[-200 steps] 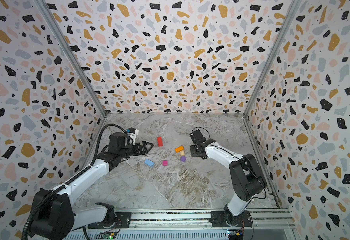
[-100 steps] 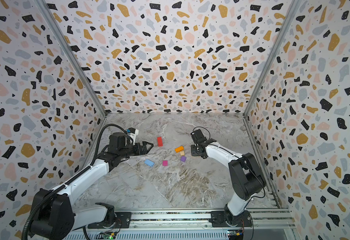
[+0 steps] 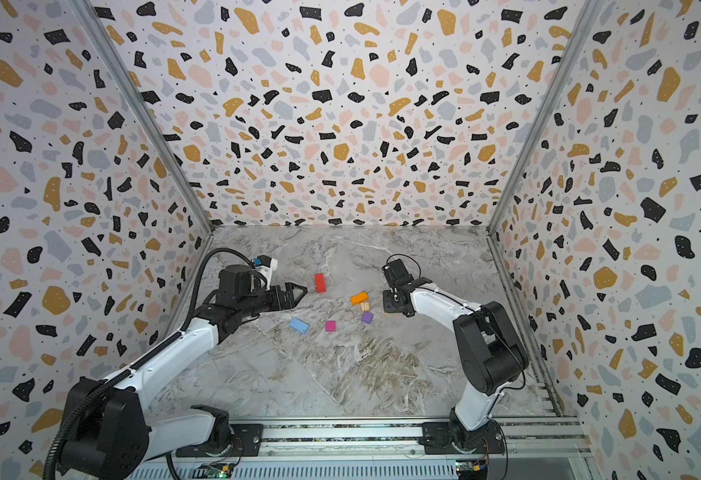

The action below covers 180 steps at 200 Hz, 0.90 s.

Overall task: Build the wood block tower
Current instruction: 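Lower the coral bar onto the top of the wood bar stack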

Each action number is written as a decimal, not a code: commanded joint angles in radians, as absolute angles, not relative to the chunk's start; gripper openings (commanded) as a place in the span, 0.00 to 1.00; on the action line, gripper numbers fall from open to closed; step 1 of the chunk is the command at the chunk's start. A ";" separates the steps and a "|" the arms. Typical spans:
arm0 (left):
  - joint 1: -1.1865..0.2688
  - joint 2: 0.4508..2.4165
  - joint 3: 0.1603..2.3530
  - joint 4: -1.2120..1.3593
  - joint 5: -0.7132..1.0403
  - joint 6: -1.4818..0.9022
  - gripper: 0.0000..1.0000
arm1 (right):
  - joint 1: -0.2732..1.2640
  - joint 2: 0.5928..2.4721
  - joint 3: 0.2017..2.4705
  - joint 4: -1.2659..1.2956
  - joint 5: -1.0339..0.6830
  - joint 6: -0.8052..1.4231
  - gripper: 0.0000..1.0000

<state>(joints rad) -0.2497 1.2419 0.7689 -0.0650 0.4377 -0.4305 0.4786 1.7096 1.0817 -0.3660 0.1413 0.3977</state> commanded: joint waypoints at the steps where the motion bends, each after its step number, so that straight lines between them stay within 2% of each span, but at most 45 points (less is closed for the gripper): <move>1: -0.245 1.238 0.758 -0.032 0.456 -0.425 1.00 | 0.472 1.711 1.080 -0.366 0.140 0.390 0.29; 180: -0.246 1.239 0.759 -0.031 0.456 -0.423 1.00 | 0.465 1.747 1.085 -0.353 0.130 0.393 0.29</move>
<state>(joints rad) -0.2497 1.2419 0.7689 -0.0654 0.4377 -0.4305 0.4686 1.7420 1.0817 -0.3466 0.1272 0.3981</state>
